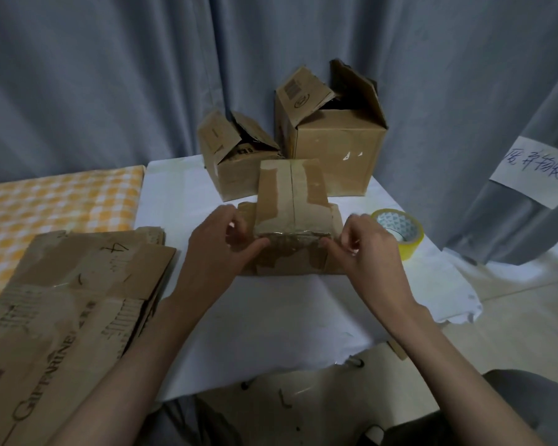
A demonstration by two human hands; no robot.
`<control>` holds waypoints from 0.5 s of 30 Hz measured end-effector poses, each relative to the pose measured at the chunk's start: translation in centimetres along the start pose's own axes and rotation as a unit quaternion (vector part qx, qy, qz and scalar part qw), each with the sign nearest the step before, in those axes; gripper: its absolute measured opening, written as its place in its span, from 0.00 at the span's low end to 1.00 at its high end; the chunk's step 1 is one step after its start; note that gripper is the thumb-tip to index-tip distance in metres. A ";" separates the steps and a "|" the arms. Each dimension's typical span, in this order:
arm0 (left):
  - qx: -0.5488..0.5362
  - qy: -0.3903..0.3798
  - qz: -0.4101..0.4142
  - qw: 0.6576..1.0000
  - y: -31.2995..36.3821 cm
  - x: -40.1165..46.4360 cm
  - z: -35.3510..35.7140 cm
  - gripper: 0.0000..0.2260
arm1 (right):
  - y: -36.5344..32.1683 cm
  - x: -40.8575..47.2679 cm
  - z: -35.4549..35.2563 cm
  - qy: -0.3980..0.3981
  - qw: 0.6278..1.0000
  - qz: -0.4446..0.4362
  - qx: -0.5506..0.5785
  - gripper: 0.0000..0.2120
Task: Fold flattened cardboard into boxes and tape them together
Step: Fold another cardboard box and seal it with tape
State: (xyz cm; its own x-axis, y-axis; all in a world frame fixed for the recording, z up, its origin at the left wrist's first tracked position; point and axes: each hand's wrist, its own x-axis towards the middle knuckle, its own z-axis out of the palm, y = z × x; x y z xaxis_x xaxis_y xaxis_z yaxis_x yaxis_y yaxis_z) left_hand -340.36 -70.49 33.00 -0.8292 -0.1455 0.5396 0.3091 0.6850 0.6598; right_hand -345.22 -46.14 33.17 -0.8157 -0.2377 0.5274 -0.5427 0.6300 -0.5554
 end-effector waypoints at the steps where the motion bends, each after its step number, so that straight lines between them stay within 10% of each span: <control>1: -0.012 -0.009 0.025 1.000 0.0 0.3 0.1 0.14 | 0.0 0.3 -0.1 0.004 1.000 -0.014 0.017 0.14; 6: 0.070 -0.114 0.139 0.981 -0.3 2.3 1.4 0.31 | 0.4 2.2 -0.2 -0.070 0.990 -0.087 0.087 0.19; 15: -0.013 -0.074 0.098 0.992 0.1 2.5 4.8 0.25 | 1.8 2.7 2.3 -0.030 0.992 -0.110 0.053 0.14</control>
State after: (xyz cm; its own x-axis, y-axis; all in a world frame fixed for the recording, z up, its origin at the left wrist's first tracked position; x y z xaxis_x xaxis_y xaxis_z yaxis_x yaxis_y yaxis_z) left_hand -344.62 -67.41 31.90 -0.8106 0.0966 0.5775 0.4815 0.6712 0.5636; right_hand -348.88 -47.30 32.11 -0.6834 -0.4061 0.6067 -0.7248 0.4773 -0.4969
